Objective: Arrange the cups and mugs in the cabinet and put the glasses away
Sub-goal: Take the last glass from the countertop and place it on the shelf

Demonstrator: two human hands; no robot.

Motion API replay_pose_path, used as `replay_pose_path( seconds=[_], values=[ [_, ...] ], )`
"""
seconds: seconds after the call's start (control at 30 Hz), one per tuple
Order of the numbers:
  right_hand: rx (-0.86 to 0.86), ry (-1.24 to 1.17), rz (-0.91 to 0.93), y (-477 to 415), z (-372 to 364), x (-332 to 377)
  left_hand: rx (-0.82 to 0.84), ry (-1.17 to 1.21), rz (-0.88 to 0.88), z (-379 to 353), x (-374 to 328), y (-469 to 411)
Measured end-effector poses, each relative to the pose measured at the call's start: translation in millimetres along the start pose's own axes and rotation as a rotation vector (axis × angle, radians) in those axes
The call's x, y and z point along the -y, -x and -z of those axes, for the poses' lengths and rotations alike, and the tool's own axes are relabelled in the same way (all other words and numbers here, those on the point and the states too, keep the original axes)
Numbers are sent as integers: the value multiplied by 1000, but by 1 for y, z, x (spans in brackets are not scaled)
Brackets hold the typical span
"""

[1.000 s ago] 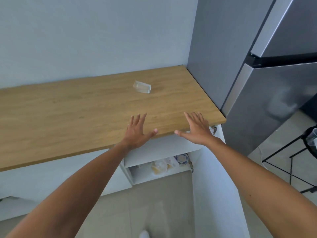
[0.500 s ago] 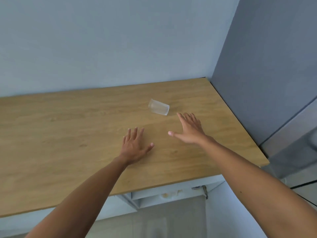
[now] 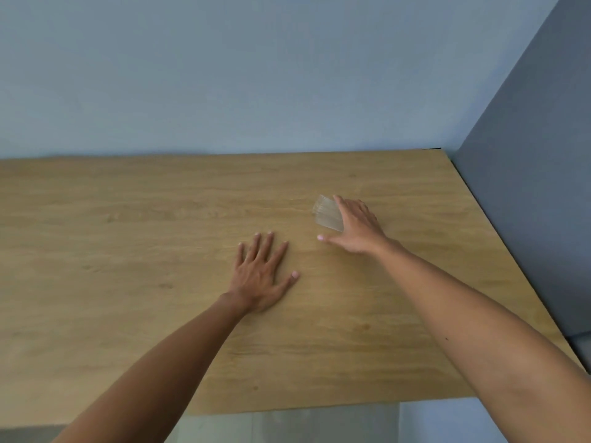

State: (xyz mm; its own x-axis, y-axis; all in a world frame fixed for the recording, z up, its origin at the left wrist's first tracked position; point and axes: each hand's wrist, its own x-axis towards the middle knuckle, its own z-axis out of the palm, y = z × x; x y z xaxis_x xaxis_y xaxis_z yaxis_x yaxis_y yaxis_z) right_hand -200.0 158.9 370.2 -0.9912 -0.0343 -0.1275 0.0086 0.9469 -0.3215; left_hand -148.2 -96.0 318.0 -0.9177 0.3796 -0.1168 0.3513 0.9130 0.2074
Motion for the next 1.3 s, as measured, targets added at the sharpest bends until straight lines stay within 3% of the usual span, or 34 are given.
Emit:
replay_pose_path(
  seconds=[0.57, 0.8, 1.3],
  values=[
    [-116, -170, -23, 22, -3, -6, 18, -15, -21, 0, 0, 6],
    [-177, -460, -115, 75, -2, -18, 28, -13, 12, -8, -16, 38],
    [-288, -719, -215, 216, -29, -31, 35, -17, 10, -34, -73, 149]
  ],
)
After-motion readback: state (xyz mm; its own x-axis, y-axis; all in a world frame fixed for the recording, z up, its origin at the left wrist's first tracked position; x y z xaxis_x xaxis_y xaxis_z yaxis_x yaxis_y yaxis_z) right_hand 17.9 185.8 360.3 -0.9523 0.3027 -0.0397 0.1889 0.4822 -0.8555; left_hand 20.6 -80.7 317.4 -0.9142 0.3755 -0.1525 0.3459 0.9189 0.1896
